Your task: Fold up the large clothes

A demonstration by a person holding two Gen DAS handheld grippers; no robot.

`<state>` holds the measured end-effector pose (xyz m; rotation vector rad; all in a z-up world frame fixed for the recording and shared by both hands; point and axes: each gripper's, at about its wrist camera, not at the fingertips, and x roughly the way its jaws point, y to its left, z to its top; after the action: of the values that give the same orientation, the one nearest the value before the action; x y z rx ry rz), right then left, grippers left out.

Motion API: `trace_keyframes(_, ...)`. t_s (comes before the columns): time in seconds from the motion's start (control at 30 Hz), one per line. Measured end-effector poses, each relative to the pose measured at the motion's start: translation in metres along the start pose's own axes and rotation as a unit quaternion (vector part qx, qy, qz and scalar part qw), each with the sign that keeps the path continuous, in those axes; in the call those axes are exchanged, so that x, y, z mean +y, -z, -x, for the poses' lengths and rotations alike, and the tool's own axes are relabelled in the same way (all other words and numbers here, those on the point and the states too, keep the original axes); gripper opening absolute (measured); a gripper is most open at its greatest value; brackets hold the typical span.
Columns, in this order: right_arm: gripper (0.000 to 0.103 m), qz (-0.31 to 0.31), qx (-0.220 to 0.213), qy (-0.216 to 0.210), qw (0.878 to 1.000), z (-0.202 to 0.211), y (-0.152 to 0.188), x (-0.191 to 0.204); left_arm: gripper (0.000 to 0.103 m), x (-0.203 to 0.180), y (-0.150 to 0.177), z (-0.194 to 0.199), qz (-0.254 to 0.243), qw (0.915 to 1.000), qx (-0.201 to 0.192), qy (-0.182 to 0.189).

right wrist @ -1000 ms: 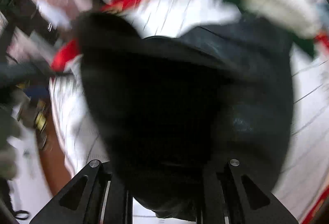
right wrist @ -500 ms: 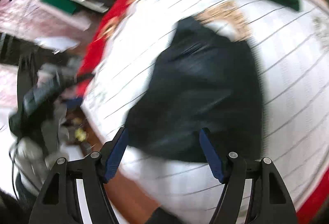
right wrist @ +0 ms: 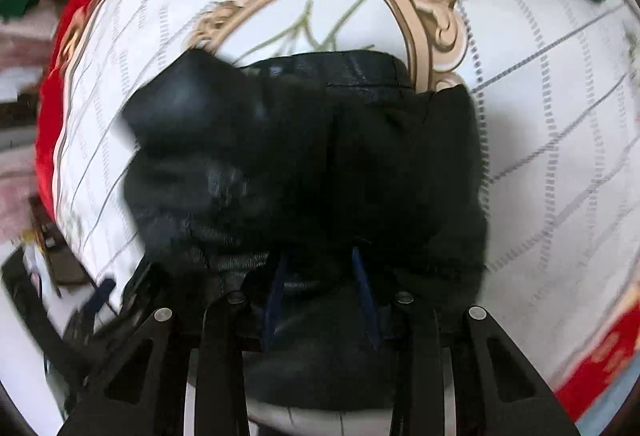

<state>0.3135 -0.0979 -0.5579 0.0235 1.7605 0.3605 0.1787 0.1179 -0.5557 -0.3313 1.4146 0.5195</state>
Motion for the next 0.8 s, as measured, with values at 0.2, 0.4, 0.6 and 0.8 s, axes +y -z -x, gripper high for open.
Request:
trace_keyframes(0.2,0.038,0.018,-0.048,-0.031,0.998,-0.005,-0.027,0.020,0.103,-0.009,-0.014,0.027,-0.004,0.9992,-0.040,0.001)
trace_keyframes(0.4,0.041,-0.036,-0.029,-0.103,0.994,-0.009,-0.038,0.010,0.103,-0.018,-0.026,0.010,0.011,0.9992,-0.038,0.003)
trace_keyframes(0.6,0.097,-0.063,-0.117,-0.169,0.977,0.060,0.048,-0.068,0.103,0.028,0.021,0.040,0.122,0.9889,-0.046,0.071)
trace_keyframes(0.8,0.097,-0.147,-0.070,-0.293,0.942,-0.021,0.081,-0.168,0.103,0.056,0.090,0.014,0.224,0.9626,0.035,0.148)
